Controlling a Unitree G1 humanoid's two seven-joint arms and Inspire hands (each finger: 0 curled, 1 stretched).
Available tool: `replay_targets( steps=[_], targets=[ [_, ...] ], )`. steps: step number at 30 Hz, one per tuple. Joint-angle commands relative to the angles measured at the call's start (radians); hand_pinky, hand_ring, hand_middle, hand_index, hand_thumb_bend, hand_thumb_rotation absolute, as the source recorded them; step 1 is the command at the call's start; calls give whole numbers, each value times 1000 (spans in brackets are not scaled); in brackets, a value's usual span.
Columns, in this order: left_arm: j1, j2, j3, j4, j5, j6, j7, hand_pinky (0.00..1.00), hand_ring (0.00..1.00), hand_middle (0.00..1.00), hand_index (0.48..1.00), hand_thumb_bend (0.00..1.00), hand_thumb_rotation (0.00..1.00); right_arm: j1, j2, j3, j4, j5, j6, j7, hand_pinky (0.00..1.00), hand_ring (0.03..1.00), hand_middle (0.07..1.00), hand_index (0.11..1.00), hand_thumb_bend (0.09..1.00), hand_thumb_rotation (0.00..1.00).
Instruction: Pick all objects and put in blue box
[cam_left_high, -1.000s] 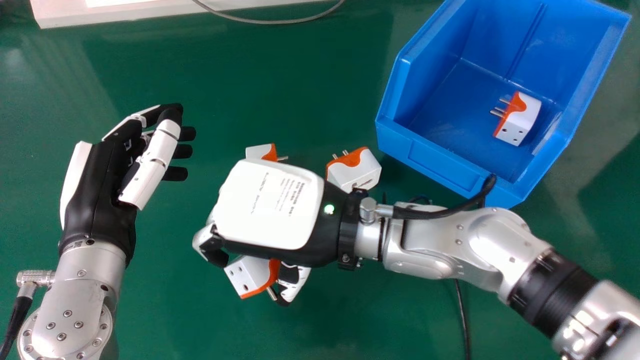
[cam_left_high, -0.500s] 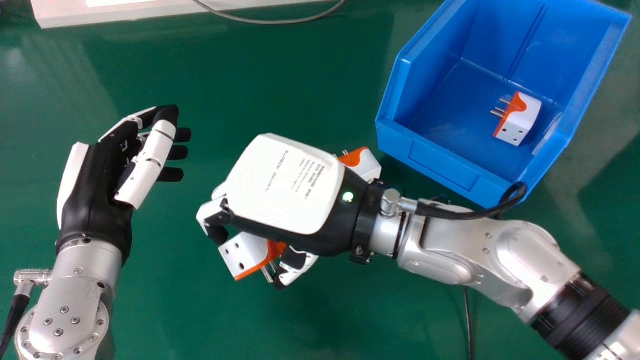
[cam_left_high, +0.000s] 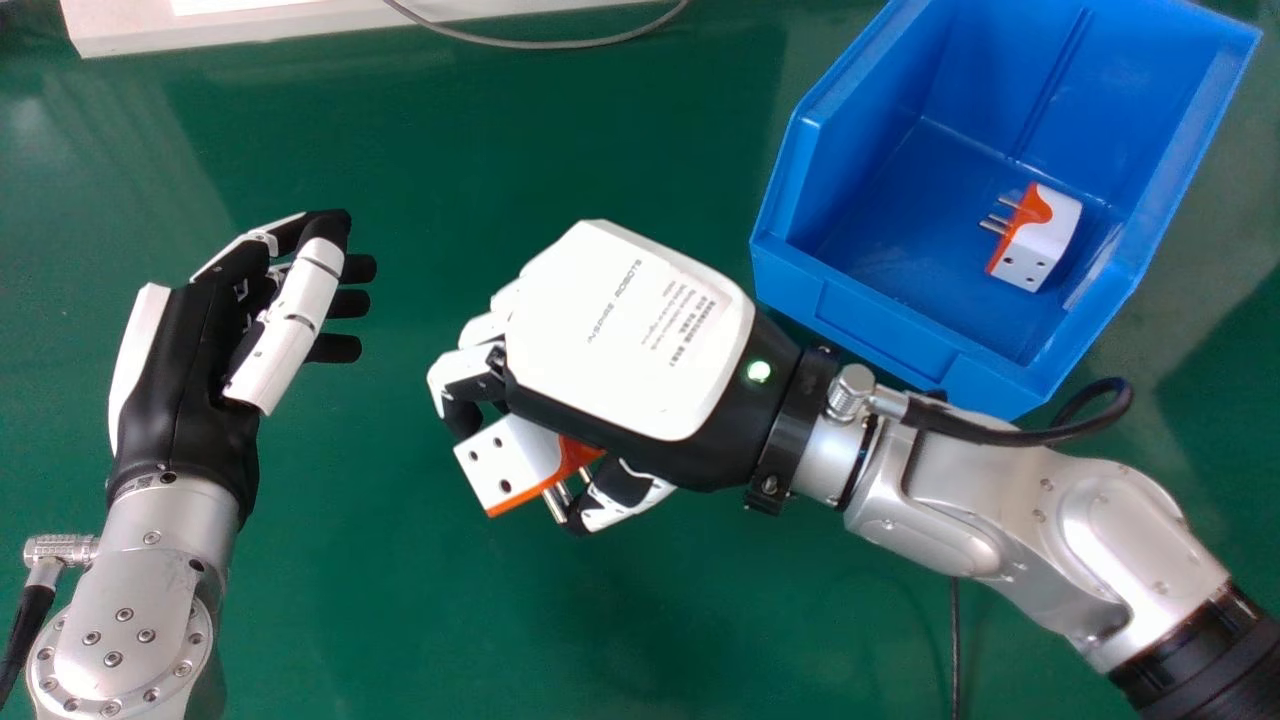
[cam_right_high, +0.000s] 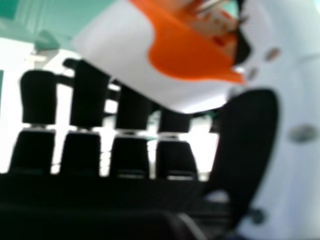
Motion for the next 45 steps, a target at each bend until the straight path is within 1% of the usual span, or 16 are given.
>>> replay_targets(
  steps=[1,4,8,14,16,20,24,26,27,31,37,40,42,45],
  targets=[
    [-19,9,9,0,-5,-21,0,622,706,712,762,371,691,5,-5,-35,-38,25,-2,-15,340,393,490,516,497,1],
    [-25,10,13,10,-7,-21,-1,622,706,711,762,372,690,14,-15,-61,-52,54,-1,6,348,392,493,520,497,0],
    [-29,13,13,7,-5,-14,-3,622,705,711,762,372,690,32,-29,-97,-82,107,8,56,362,401,488,501,499,0],
    [-31,24,20,13,-8,-12,-10,621,703,711,762,369,689,68,-34,-148,-141,135,37,92,364,414,487,480,501,0],
    [-32,27,23,9,-9,-5,-13,621,703,711,762,369,689,83,-32,-162,-160,128,52,91,363,416,487,479,501,0],
    [-37,34,27,11,-13,4,-18,621,703,712,762,370,689,103,-43,-189,-191,85,66,55,359,422,489,474,501,0],
    [-36,39,29,-3,-19,19,-19,622,703,713,762,371,690,111,-50,-206,-201,56,67,24,358,424,490,476,501,0],
    [-36,43,35,5,-25,18,-22,623,703,713,762,373,690,120,-63,-230,-219,63,73,27,357,426,490,477,501,0],
    [-37,44,36,5,-26,21,-23,624,704,714,762,374,691,130,-70,-247,-234,78,83,43,356,427,490,478,501,0],
    [-40,46,41,-5,-28,35,-26,625,704,713,762,376,692,168,-85,-301,-287,109,130,92,352,432,494,475,500,0],
    [-39,50,48,-1,-34,35,-34,633,710,716,764,379,693,189,-115,-359,-305,90,175,97,346,439,499,465,500,0],
    [-36,50,49,-4,-37,36,-34,636,712,718,765,380,693,193,-133,-384,-304,72,201,101,345,440,501,464,500,0],
    [-35,49,50,0,-37,31,-34,642,715,721,767,379,693,197,-141,-396,-303,54,225,96,343,440,503,463,499,0],
    [-38,50,54,4,-40,30,-35,644,716,722,768,379,693,200,-150,-410,-291,37,255,85,342,442,502,463,499,0]
  ],
)
